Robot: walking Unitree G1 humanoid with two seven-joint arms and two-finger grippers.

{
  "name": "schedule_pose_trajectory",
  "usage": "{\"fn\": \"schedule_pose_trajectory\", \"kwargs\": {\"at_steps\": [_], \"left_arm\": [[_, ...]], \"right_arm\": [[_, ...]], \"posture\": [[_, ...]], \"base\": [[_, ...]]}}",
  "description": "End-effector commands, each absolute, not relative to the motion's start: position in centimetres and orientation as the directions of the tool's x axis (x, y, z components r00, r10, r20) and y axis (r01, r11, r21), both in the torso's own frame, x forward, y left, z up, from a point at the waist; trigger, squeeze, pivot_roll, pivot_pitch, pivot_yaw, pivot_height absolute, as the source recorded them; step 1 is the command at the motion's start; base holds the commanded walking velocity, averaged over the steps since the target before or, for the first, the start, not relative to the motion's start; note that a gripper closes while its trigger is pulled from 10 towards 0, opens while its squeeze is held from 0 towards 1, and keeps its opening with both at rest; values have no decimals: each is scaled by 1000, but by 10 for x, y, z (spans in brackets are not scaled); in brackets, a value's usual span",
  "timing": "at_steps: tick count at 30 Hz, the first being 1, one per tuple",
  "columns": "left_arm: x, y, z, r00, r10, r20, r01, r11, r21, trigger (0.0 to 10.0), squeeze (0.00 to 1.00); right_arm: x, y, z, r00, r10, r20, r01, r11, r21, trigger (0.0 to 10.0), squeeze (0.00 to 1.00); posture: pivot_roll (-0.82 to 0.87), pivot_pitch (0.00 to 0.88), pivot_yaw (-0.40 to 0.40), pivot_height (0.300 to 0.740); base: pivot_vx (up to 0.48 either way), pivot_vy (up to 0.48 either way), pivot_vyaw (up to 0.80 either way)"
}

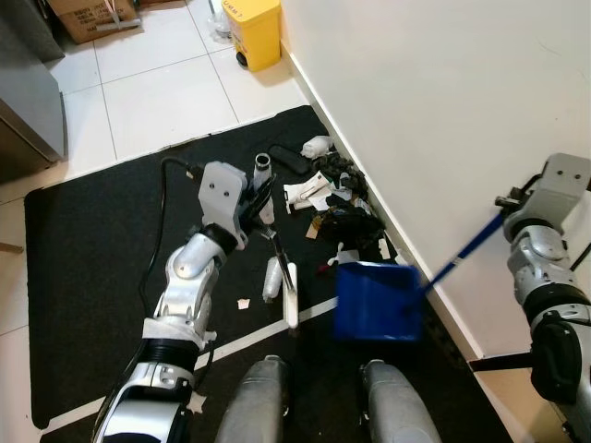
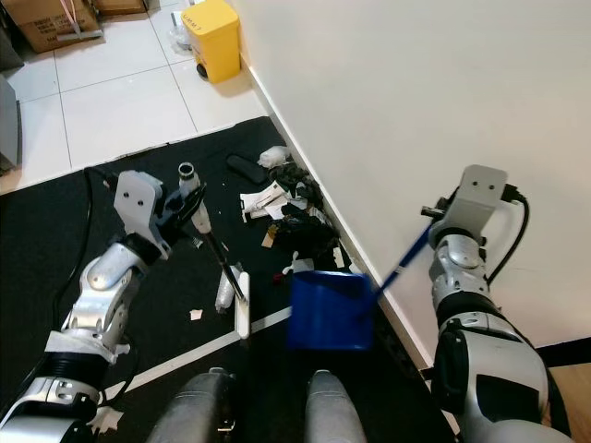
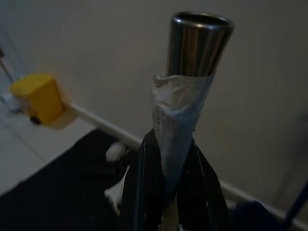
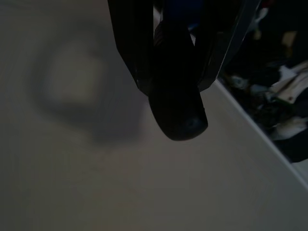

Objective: Sweep floor

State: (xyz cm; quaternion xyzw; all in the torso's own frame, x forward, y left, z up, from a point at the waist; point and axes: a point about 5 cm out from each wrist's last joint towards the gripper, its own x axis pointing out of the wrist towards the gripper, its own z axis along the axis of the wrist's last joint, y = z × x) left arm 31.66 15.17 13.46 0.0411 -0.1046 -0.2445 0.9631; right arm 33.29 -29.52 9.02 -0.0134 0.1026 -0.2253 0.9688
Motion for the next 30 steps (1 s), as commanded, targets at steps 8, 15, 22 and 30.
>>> {"fn": "schedule_pose_trajectory", "kwargs": {"at_steps": [8,15,22,30], "left_arm": [[336,170,190,846,-480,232,418,867,269,10000,0],[320,220,177,901,-431,38,386,840,380,10000,0],[302,234,146,917,-380,-119,397,848,352,10000,0],[296,226,115,927,-339,-158,374,845,382,10000,0]], "right_arm": [[326,-290,75,861,-442,-250,436,896,-84,10000,0],[332,-269,71,882,-391,-264,391,919,-56,10000,0],[337,-262,73,890,-371,-264,381,925,-16,10000,0],[341,-252,75,908,-343,-240,355,935,6,10000,0]], "posture": [[58,69,0,740],[75,63,-7,740],[83,59,-12,740],[79,51,-19,740]], "base": [[0,0,0],[0,0,0],[0,0,0],[0,0,0]]}}
